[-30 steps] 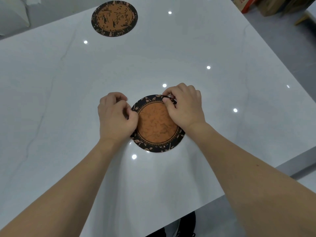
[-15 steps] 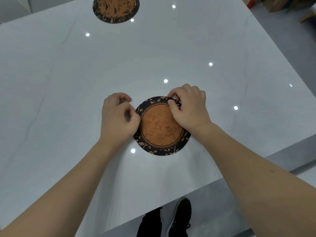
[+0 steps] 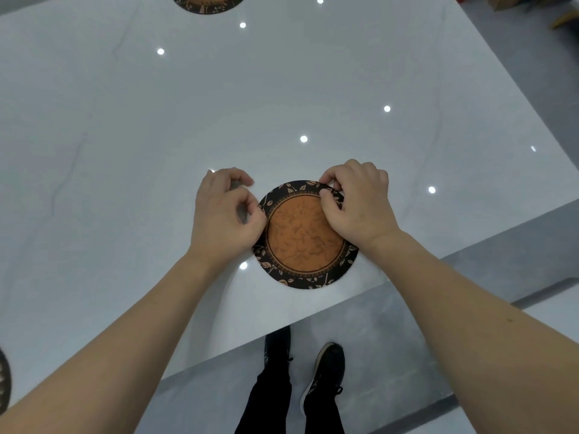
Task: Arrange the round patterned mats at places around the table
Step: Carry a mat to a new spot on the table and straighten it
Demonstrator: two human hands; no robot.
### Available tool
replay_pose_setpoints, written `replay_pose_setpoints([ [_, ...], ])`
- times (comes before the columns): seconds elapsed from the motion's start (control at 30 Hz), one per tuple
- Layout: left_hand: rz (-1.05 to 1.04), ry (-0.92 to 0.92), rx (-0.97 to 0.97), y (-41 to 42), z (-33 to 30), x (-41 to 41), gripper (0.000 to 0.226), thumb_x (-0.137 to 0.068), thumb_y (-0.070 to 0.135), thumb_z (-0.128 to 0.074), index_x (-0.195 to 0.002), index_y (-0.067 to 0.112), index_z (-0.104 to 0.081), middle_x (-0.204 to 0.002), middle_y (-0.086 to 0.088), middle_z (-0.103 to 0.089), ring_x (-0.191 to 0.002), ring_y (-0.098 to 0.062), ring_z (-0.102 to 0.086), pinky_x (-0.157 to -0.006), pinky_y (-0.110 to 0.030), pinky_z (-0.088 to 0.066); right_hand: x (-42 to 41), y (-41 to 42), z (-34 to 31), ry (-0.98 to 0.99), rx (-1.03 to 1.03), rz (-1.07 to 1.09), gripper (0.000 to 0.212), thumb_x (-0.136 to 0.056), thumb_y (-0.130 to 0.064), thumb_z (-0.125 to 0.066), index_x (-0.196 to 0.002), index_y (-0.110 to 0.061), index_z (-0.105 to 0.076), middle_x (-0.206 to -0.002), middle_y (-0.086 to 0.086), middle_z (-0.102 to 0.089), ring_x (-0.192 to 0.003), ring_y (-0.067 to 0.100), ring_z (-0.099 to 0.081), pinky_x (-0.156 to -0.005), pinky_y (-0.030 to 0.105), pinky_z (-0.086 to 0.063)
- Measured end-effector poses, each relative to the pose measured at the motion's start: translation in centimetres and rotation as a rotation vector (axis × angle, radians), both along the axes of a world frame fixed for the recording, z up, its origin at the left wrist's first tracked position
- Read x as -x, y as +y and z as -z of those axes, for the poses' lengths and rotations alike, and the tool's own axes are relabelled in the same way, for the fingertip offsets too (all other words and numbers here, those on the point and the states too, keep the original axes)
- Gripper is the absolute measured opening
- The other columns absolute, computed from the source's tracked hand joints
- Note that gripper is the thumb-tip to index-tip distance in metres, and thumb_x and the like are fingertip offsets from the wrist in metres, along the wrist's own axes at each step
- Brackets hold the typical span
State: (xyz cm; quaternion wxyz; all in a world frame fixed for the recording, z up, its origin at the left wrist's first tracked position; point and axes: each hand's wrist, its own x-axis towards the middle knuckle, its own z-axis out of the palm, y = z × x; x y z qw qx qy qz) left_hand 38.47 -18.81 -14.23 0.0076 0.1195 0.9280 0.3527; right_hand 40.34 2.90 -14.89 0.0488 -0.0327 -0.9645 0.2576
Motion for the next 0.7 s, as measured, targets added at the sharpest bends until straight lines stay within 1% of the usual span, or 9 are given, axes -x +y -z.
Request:
replay_pose_setpoints([
  [0.03, 0.0, 0.0, -0.001, 0.0, 0.0, -0.2, 0.014, -0.075, 0.013, -0.061, -0.061, 0.008, -0.059, -0.108, 0.003, -0.056, -0.103, -0.015, -0.045, -0.1, -0.022, -0.03, -0.2, 0.0, 0.0, 0.001, 0.0, 0.001, 0.015, -0.083, -0.026, -0.056, -0.095, -0.023, -0.065, -0.085, -0.009, -0.052, -0.089, 0.017, -0.05, -0.083, 0.027, -0.024],
  [0.07, 0.003, 0.0, -0.003, 0.0, -0.1, -0.3, 0.015, -0.075, 0.014, -0.061, -0.061, 0.009, -0.059, -0.108, 0.002, -0.057, -0.102, -0.012, -0.044, -0.103, -0.028, -0.032, -0.4, 0.0, 0.0, 0.001, 0.001, 0.001, 0.016, -0.083, -0.026, -0.056, -0.096, -0.023, -0.065, -0.086, -0.008, -0.053, -0.089, 0.018, -0.05, -0.084, 0.027, -0.025],
  [0.17, 0.013, -0.011, 0.001, 0.1, -0.3, -0.6, 0.014, -0.075, 0.015, -0.06, -0.062, 0.009, -0.059, -0.108, 0.0, -0.057, -0.097, -0.001, -0.037, -0.107, -0.053, -0.033, -0.8, 0.0, 0.0, 0.002, 0.007, 0.004, 0.017, -0.083, -0.026, -0.055, -0.097, -0.023, -0.065, -0.087, -0.006, -0.055, -0.089, 0.018, -0.05, -0.085, 0.029, -0.027],
  [0.27, 0.023, -0.017, 0.008, 0.1, -0.4, -1.0, 0.013, -0.075, 0.014, -0.061, -0.062, 0.01, -0.059, -0.109, 0.0, -0.057, -0.096, 0.001, -0.036, -0.106, -0.057, -0.033, -1.1, 0.0, 0.0, 0.005, 0.004, 0.006, 0.017, -0.082, -0.026, -0.055, -0.095, -0.023, -0.065, -0.085, -0.008, -0.053, -0.089, 0.017, -0.05, -0.084, 0.029, -0.027],
  [0.4, 0.039, -0.001, 0.021, 0.0, -0.3, -1.4, 0.014, -0.075, 0.014, -0.062, -0.062, 0.011, -0.058, -0.109, 0.0, -0.058, -0.098, -0.001, -0.039, -0.109, -0.056, -0.031, -1.4, 0.1, 0.0, 0.002, 0.007, 0.003, 0.016, -0.08, -0.025, -0.055, -0.092, -0.023, -0.064, -0.083, -0.012, -0.049, -0.087, 0.016, -0.049, -0.085, 0.029, -0.028],
  [0.53, 0.063, 0.01, 0.042, -0.1, -0.3, -1.5, 0.015, -0.076, 0.014, -0.062, -0.062, 0.013, -0.057, -0.11, 0.001, -0.058, -0.103, -0.007, -0.045, -0.115, -0.047, -0.024, -1.6, 0.1, -0.1, 0.01, 0.024, 0.008, 0.016, -0.077, -0.024, -0.054, -0.089, -0.023, -0.063, -0.079, -0.013, -0.046, -0.084, 0.014, -0.045, -0.085, 0.028, -0.028],
  [0.6, 0.073, 0.006, 0.053, -0.1, -0.3, -1.6, 0.014, -0.076, 0.013, -0.061, -0.062, 0.011, -0.059, -0.111, 0.001, -0.057, -0.107, -0.014, -0.048, -0.115, -0.038, -0.024, -1.6, 0.1, -0.1, 0.011, 0.03, 0.001, 0.016, -0.075, -0.025, -0.052, -0.087, -0.023, -0.062, -0.077, -0.013, -0.045, -0.082, 0.012, -0.043, -0.085, 0.028, -0.027],
  [0.67, 0.078, -0.003, 0.051, -0.2, -0.3, -1.6, 0.013, -0.076, 0.013, -0.061, -0.063, 0.011, -0.06, -0.112, 0.001, -0.057, -0.111, -0.019, -0.049, -0.112, -0.024, -0.019, -1.7, 0.2, 0.0, 0.014, 0.027, -0.002, 0.015, -0.074, -0.026, -0.052, -0.086, -0.023, -0.062, -0.076, -0.014, -0.045, -0.081, 0.011, -0.042, -0.084, 0.028, -0.027],
  [0.7, 0.081, -0.006, 0.047, -0.2, -0.4, -1.6, 0.013, -0.075, 0.013, -0.06, -0.063, 0.011, -0.06, -0.112, 0.001, -0.057, -0.113, -0.02, -0.049, -0.11, -0.02, -0.017, -1.7, 0.2, 0.0, 0.017, 0.026, -0.002, 0.015, -0.074, -0.026, -0.051, -0.085, -0.023, -0.062, -0.075, -0.014, -0.045, -0.08, 0.011, -0.042, -0.083, 0.028, -0.027],
])
